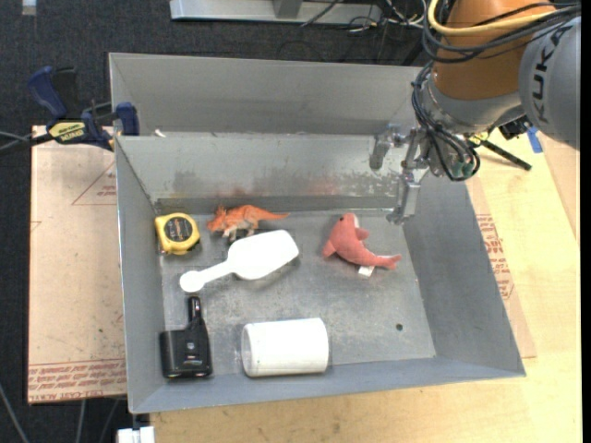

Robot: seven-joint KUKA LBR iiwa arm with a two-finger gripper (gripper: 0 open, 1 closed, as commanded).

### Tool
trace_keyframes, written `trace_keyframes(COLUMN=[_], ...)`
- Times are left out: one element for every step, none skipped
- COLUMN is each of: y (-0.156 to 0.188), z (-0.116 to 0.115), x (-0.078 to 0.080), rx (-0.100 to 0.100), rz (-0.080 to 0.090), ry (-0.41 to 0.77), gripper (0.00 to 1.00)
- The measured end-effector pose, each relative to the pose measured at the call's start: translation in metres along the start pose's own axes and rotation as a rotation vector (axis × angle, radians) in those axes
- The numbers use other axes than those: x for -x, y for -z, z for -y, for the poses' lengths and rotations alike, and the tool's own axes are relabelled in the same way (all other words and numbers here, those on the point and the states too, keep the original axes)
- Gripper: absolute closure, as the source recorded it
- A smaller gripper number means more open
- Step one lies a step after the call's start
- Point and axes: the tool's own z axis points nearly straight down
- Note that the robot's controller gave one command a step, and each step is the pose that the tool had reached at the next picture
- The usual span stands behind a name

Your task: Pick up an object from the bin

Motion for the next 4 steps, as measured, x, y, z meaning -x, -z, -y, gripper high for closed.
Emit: trace_keyframes(y=[0.006,-0.046,-0.100,-0.144], z=[0.000,-0.015,-0.010,-0.010], x=[0.001,-0.022,-0.033,-0.027], rx=[-0.001,0.000,0.000,0.001], rz=[0.008,0.010,0.010,0.014], ry=[0.001,-0.028,0.042,-0.008], gripper=[0.00,0.00,0.00,0.00])
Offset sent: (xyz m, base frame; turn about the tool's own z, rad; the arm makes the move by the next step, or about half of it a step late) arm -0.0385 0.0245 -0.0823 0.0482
